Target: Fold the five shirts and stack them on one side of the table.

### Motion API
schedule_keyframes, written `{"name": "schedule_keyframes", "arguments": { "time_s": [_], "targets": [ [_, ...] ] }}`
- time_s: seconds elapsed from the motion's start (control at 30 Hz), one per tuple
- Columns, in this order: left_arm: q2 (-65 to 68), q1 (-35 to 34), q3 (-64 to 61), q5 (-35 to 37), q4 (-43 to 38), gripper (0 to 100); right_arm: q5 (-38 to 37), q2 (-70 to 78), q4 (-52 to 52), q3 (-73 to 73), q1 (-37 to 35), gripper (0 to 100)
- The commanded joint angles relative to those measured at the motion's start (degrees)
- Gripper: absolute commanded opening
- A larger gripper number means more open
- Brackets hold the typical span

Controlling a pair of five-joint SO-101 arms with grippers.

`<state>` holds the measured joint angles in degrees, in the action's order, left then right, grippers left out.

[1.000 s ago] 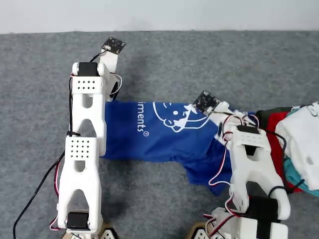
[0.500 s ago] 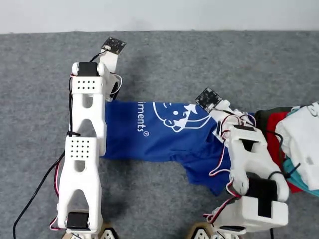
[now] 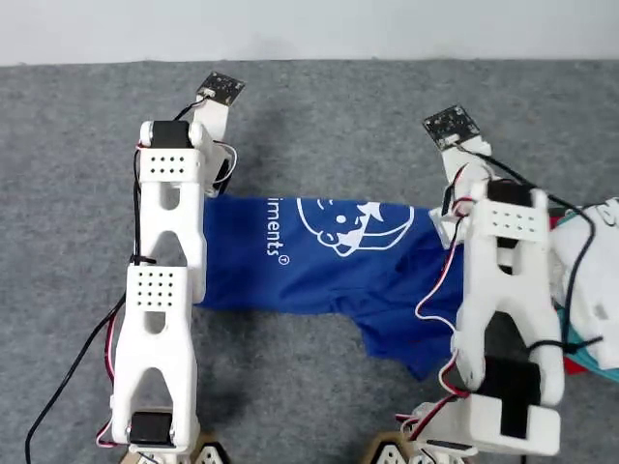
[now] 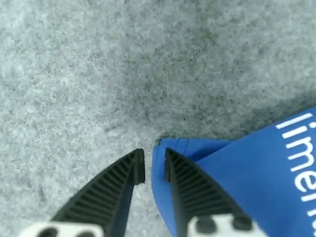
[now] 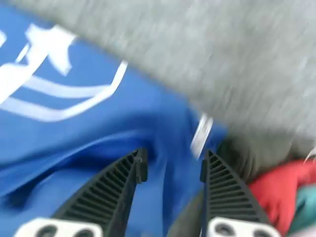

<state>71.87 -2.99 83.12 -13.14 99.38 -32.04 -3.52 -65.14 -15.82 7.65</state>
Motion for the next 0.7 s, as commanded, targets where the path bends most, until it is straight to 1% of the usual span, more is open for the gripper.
{"name": "schedule_keyframes", "arguments": {
  "time_s": [0.0, 0.23, 0.27, 0.33, 0.43, 0.5, 0.6, 0.67],
  "targets": [
    [-0.7, 0.6, 0.2, -1.1, 1.1, 7, -0.4, -3.0, -10.3, 4.0, 0.1, 18.7],
    [-0.7, 0.6, 0.2, -1.1, 1.1, 7, 1.9, -0.5, -13.0, 4.0, 0.1, 18.7],
    [-0.7, 0.6, 0.2, -0.9, 1.1, 7, 1.8, -0.4, -14.5, 4.0, 0.1, 18.7],
    [-0.7, 0.8, 0.2, -0.8, 1.1, 7, -0.7, -0.5, -19.1, 4.0, -0.7, 18.7],
    [-0.9, 2.8, 0.2, -0.6, 1.1, 7, -8.3, -0.8, -27.6, 4.1, -1.7, 18.6],
    [-1.3, 5.0, 0.2, -0.6, 1.1, 7, -14.5, -3.1, -31.2, 4.0, -1.6, 18.6],
    [-1.3, 8.4, 0.3, -0.6, 1.2, 7, -28.0, -7.7, -36.2, 2.0, -1.6, 18.6],
    [-1.4, 10.4, 0.5, -0.6, 1.2, 7, -36.5, -9.7, -37.2, -1.8, -1.6, 18.6]
  ]
}}
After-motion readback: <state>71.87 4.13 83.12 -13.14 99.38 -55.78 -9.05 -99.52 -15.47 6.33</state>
